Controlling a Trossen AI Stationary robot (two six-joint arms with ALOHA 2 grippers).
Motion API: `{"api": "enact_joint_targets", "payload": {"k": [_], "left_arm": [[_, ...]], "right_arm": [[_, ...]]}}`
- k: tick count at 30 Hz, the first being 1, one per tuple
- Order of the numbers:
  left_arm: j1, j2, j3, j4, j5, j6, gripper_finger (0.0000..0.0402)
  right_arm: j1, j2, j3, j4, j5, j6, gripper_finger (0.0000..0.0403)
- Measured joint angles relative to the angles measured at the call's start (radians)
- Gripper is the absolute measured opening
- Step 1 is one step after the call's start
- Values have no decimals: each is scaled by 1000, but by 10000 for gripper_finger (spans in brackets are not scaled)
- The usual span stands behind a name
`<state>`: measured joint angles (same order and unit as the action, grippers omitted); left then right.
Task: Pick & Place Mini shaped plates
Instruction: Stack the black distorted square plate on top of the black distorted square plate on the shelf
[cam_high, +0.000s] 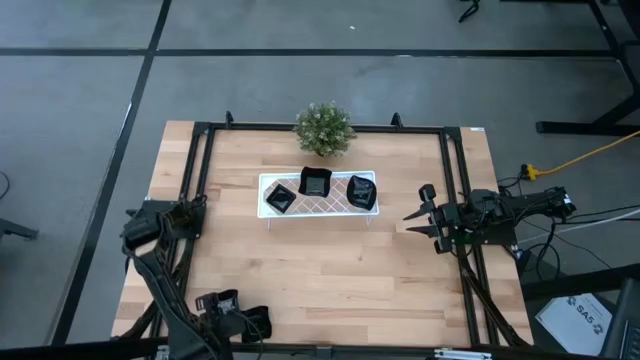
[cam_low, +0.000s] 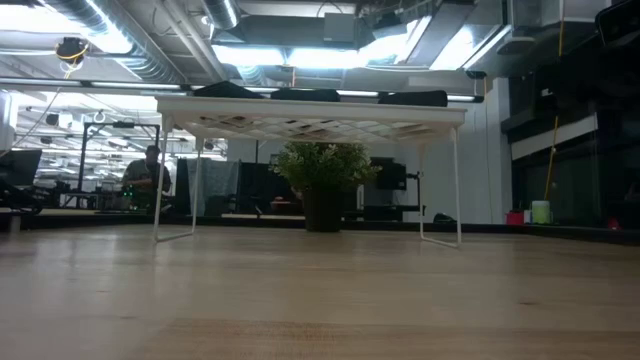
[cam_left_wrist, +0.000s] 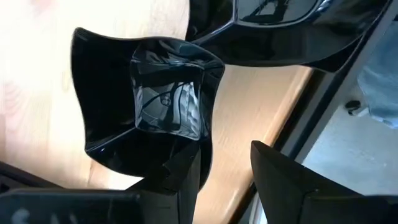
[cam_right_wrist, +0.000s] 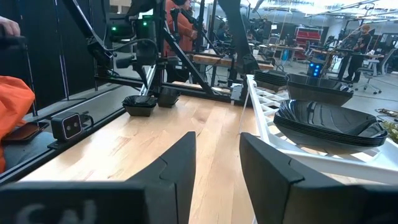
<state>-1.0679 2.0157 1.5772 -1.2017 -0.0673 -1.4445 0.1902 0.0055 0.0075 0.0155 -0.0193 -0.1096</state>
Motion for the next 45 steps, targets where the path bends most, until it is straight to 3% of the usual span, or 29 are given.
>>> {"api": "enact_joint_targets", "payload": {"k": [13, 24, 30, 45], "left_arm": [[0, 44, 0, -28, -20, 30, 120], [0, 44, 0, -39, -21, 24, 7], [0, 31, 0, -57, -37, 2, 2], [-4, -91, 0, -174, -241, -30, 2]], "right_arm": [[0, 0, 0, 0, 0, 0, 124], [0, 0, 0, 0, 0, 0, 124], [0, 0, 0, 0, 0, 0, 124], [0, 0, 0, 0, 0, 0, 124]]}}
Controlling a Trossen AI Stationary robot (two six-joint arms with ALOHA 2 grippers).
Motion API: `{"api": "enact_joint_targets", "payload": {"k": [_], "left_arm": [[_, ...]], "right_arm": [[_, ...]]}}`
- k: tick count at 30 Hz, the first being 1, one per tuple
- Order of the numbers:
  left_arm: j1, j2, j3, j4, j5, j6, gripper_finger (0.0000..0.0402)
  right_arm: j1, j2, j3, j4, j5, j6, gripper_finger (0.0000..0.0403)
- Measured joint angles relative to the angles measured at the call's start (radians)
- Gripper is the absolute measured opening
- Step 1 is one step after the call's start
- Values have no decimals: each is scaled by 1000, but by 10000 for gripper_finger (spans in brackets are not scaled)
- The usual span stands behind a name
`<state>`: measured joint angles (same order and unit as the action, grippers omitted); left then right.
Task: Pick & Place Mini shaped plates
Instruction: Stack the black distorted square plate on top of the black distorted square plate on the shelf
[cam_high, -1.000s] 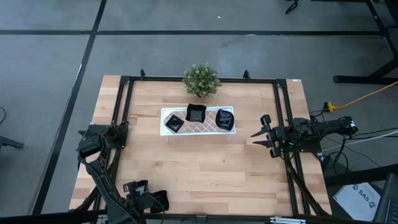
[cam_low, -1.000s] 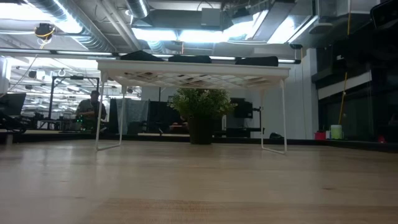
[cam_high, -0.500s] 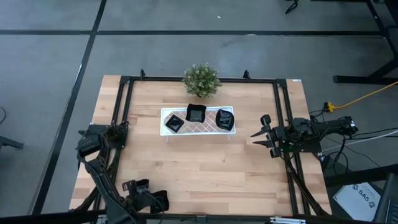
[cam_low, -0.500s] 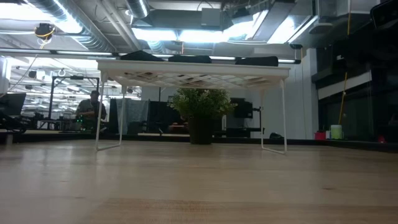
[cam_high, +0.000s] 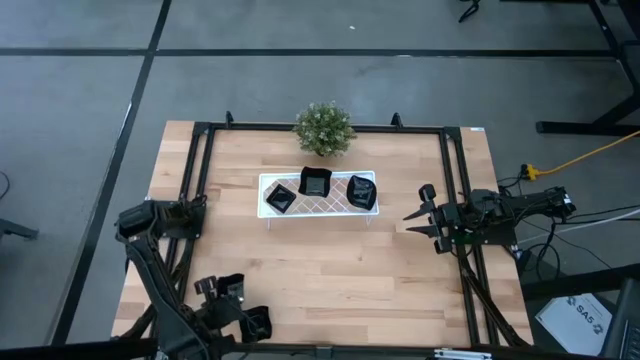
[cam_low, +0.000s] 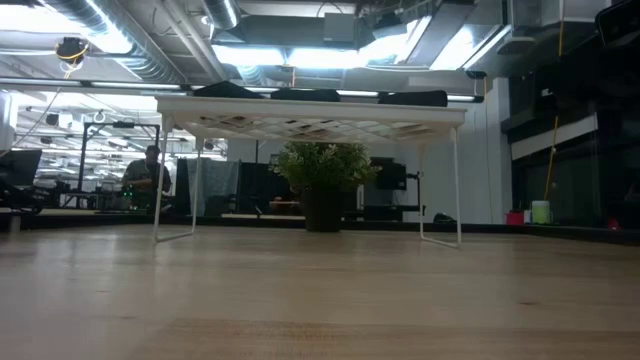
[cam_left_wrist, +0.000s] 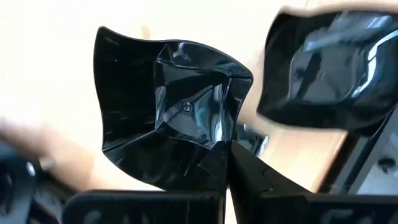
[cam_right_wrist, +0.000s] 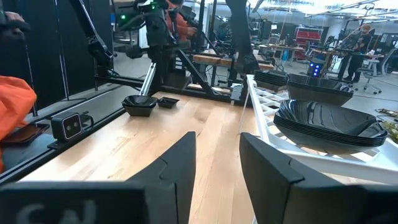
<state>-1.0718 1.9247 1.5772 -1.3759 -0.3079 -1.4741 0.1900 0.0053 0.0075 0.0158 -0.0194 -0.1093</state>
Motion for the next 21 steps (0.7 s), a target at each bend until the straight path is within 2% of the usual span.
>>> {"api": "enact_joint_targets", "payload": {"k": [11, 16, 21], "left_arm": [[6, -116, 0, 3, -331, 185, 2], [29, -175, 0, 4, -461, 340, 2], [72, -222, 0, 4, -537, 532, 2]], "right_arm": [[0, 0, 0, 0, 0, 0, 124], [0, 0, 0, 0, 0, 0, 124], [0, 0, 0, 0, 0, 0, 124]]}}
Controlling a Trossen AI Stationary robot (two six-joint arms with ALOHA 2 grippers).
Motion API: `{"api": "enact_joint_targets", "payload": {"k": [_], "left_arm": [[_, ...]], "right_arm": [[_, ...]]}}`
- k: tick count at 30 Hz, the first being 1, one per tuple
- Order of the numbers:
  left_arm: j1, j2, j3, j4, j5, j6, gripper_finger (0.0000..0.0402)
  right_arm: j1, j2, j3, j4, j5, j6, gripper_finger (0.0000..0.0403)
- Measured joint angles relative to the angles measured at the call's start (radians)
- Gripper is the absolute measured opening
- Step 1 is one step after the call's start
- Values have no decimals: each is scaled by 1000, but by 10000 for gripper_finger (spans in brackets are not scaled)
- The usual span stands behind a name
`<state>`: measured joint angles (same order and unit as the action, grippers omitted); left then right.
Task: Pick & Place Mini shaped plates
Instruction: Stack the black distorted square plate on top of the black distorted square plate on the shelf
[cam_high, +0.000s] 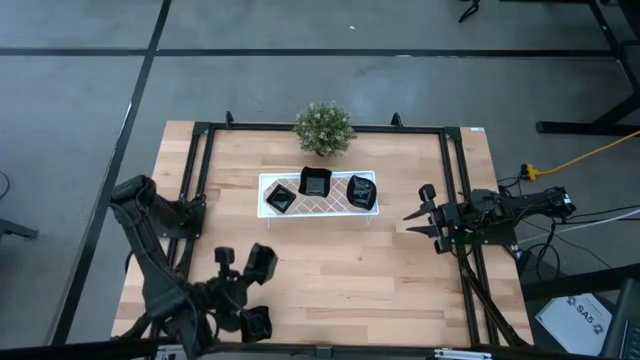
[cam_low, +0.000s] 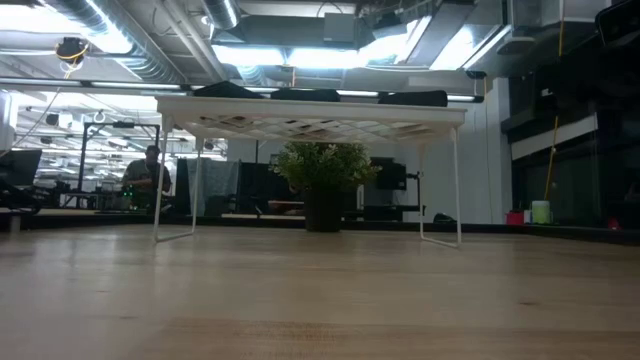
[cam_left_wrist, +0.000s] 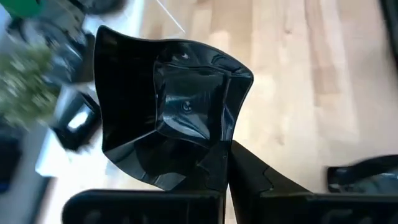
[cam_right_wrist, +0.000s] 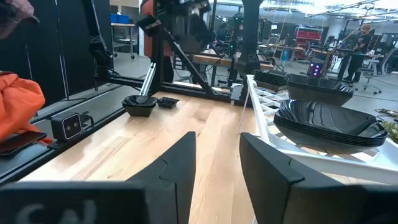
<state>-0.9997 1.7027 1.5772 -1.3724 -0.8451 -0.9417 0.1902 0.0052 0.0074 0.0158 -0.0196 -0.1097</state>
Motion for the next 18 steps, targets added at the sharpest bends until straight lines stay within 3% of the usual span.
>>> {"api": "enact_joint_targets", "payload": {"k": [18], "left_arm": [[310, -51, 0, 24, -105, 695, 2]], "right_arm": [[0, 0, 0, 0, 0, 0, 124]]}}
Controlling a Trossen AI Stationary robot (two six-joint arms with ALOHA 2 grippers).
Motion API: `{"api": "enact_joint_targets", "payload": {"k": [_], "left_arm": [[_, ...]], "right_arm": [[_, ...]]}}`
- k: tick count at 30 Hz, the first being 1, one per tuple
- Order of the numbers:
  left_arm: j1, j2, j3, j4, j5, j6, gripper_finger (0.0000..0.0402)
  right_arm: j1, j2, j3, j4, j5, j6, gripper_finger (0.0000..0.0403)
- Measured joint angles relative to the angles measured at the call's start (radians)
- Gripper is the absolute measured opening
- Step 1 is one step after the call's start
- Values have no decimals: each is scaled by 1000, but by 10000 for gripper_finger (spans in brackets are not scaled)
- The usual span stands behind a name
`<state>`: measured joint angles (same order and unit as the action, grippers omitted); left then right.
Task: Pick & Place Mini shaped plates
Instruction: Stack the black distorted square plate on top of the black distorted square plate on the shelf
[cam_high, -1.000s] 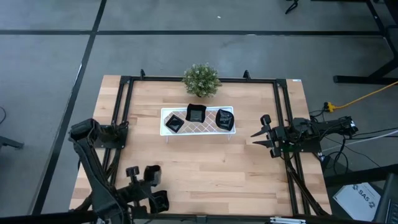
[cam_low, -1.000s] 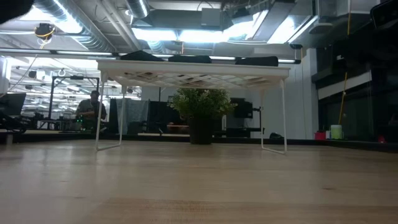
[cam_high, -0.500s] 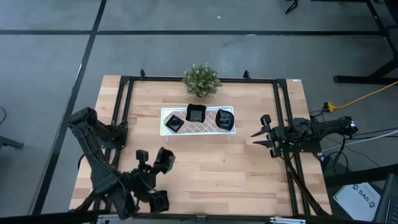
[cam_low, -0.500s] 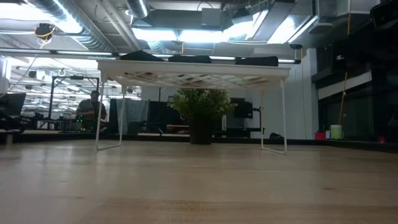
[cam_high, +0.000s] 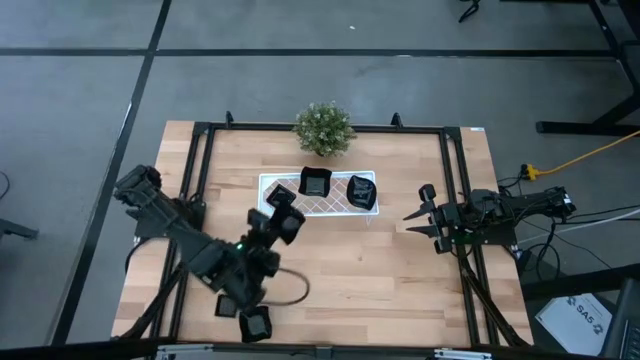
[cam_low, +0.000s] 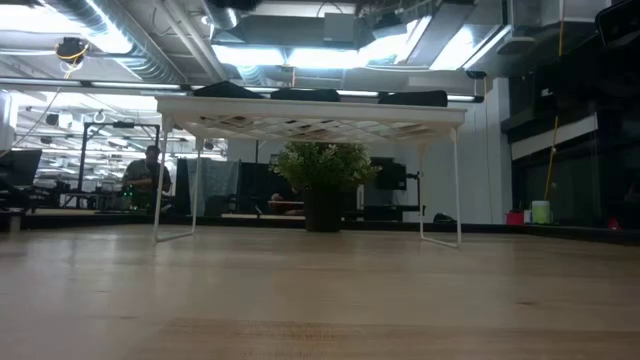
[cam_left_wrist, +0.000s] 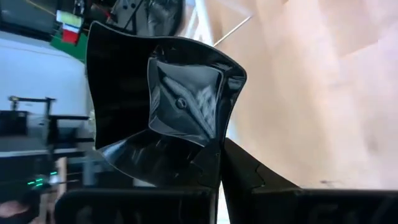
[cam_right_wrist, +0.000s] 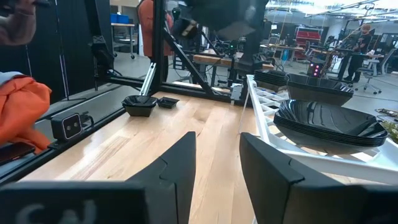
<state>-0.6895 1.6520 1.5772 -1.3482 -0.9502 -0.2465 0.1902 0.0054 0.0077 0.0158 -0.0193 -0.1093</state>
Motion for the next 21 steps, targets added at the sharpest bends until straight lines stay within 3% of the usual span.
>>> {"api": "enact_joint_targets", "payload": {"k": [10, 21], "left_arm": [[231, 0, 0, 63, -11, 254, 3], [425, 0, 0, 234, 186, 299, 2]], "right_arm": [[0, 0, 0, 0, 0, 0, 124], [0, 0, 0, 0, 0, 0, 124]]}}
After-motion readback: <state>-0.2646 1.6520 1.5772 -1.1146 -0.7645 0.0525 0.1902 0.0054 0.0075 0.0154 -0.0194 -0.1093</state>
